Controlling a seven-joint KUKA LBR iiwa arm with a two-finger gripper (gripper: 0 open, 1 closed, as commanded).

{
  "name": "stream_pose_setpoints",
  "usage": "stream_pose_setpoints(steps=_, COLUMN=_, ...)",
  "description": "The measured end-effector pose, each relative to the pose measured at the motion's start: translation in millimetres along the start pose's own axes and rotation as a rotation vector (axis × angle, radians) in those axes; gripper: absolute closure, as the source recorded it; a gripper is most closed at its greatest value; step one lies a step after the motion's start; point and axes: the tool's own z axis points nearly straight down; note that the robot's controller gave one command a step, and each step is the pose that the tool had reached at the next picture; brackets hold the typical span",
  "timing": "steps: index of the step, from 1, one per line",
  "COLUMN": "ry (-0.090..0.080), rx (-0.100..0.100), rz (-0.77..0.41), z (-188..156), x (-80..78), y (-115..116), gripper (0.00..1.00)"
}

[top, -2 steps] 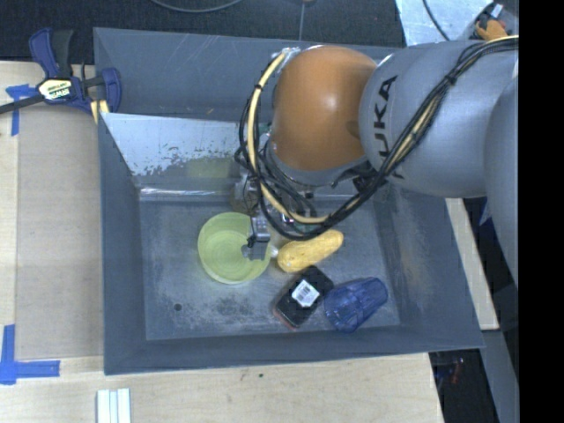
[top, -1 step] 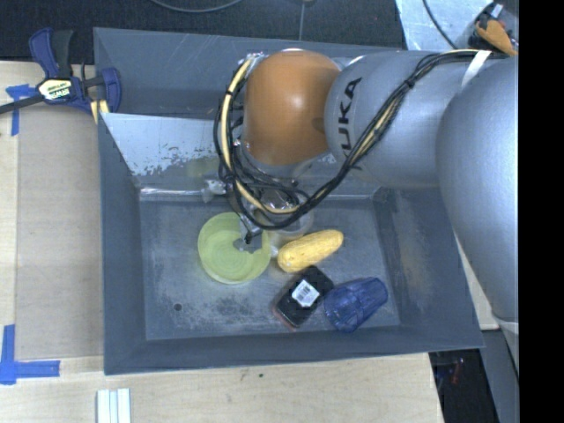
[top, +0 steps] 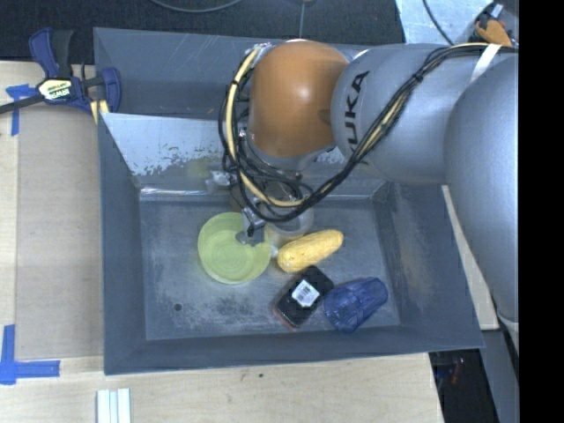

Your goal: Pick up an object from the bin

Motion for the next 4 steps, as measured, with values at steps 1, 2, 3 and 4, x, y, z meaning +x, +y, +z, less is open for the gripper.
stream_pose_setpoints(steps=1, ry=0.000, rx=-0.002, rz=-0.187, z=13, x=-12.4, y=5, gripper=0.00)
stream_pose_setpoints(steps=2, ry=-0.004, rx=0.000, rz=0.059, z=61, x=-3.7, y=-11, gripper=0.00)
stream_pose_setpoints(steps=3, ry=-0.006, rx=-0.002, rz=-0.055, z=60, x=-5.8, y=0, gripper=1.00)
stream_pose_setpoints(steps=4, ry=-0.006, rx=-0.002, rz=-0.055, z=60, x=-5.8, y=0, gripper=1.00)
